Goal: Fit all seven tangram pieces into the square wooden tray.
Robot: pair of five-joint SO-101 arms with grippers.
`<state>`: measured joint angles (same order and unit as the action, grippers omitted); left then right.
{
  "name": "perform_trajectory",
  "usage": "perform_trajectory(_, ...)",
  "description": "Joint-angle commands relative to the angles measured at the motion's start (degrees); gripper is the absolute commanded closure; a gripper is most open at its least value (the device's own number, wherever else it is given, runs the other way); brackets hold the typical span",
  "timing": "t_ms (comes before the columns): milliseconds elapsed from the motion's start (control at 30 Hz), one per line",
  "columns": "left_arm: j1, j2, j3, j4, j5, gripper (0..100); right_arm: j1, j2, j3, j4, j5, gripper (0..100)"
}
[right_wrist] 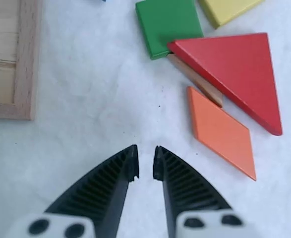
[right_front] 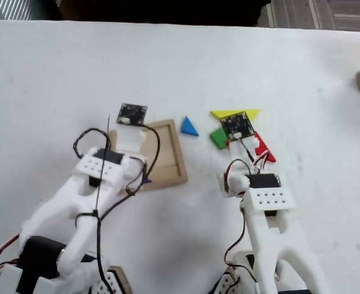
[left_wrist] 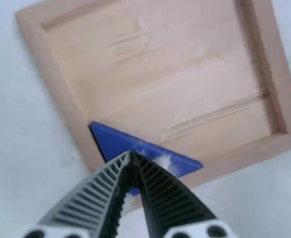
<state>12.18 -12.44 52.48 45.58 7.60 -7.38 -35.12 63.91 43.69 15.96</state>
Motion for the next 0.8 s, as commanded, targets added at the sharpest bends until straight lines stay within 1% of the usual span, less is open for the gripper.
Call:
perform_trajectory(0,-0.57,-0.75,0.88,3.25,-6.24,98,-0.31,-1.8,-0.26,-1.01,0.7,93.9)
perform_trajectory(67,-0.66,-0.75,0.88,3.6,-6.51,98,-0.22,-1.8,-0.26,-1.01,0.7,93.9)
perform_trajectory(133,-2.42,-0.84,0.09,4.4,-6.51,98,-0.22,-1.8,-0.26,-1.01,0.7,93.9)
perform_trajectory(233,-6.2,-0.84,-4.4,6.68,-6.07,98,-0.31,-1.8,-0.26,-1.01,0.79,93.9)
perform_trajectory(300,-6.99,-0.84,-7.56,6.68,-5.36,98,-0.57,-1.8,-0.26,-1.01,0.79,93.9)
perform_trajectory(367,-6.99,-0.48,-9.41,4.31,-1.58,98,-0.57,-1.8,-0.26,-1.01,0.79,93.9)
perform_trajectory(433,-6.81,-0.31,-9.41,0.18,2.9,98,-0.57,-1.8,-0.26,-1.01,0.79,93.9)
perform_trajectory(533,-4.09,-0.31,-9.41,-3.25,6.68,98,-0.48,-1.8,-0.26,-1.01,0.79,93.9)
perform_trajectory(700,1.8,-0.22,-9.85,-3.96,6.86,98,-0.48,-1.8,-0.26,-1.01,0.88,93.9)
perform_trajectory(767,2.95,-0.04,-8.88,-5.89,6.95,98,-0.48,-1.8,-0.26,-1.01,0.88,93.9)
